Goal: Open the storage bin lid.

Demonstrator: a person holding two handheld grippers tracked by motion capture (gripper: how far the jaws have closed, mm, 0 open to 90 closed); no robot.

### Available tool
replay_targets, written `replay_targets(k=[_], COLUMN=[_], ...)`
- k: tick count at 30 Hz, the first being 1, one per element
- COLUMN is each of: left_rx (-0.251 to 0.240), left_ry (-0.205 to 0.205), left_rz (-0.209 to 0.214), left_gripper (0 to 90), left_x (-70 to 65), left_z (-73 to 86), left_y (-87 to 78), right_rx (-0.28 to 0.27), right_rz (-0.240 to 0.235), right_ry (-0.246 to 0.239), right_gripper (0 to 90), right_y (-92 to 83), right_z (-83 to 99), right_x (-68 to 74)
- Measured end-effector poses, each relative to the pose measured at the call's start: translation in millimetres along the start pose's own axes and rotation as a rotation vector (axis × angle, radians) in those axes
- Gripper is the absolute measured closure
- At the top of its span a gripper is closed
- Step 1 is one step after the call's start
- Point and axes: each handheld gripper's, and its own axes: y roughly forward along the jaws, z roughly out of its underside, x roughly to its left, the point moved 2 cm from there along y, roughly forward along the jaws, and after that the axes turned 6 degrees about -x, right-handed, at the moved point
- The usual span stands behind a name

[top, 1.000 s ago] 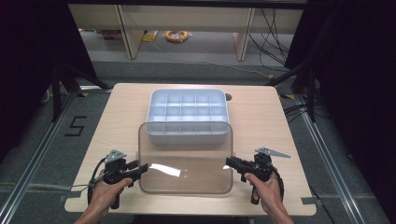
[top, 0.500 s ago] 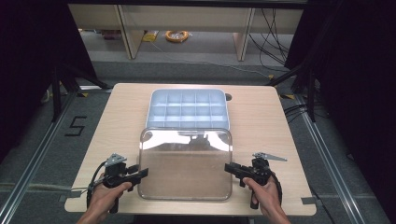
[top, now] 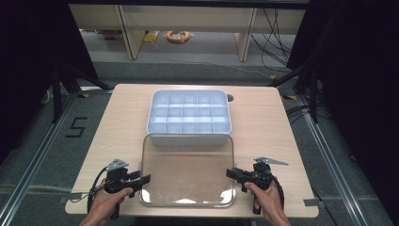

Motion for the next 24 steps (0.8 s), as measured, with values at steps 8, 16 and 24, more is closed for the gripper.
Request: replay_targets(k=[8,16,24], left_rx=[0.011,0.011,0.040], left_ry=[-0.012,-0.015,-0.022], left_rz=[-0.001,0.013,0.024], left_gripper=[47.0,46.6,45.7], left_x=[-0.3,-2.3,0.5], left_z=[4.7,6.6,8.5], left_y=[0.9,0.6,2.4], right_rx=[0.009,0.021,0.040], right_rz=[0.007,0.010,0.013], right_ry=[-0.013,-0.018,-0.012], right_gripper=[60.4,59.1,57.5], right_y=[1.2,1.3,2.8], right_z=[3.1,6.0,8.1], right_x=[-0.3,-1.2,-1.6])
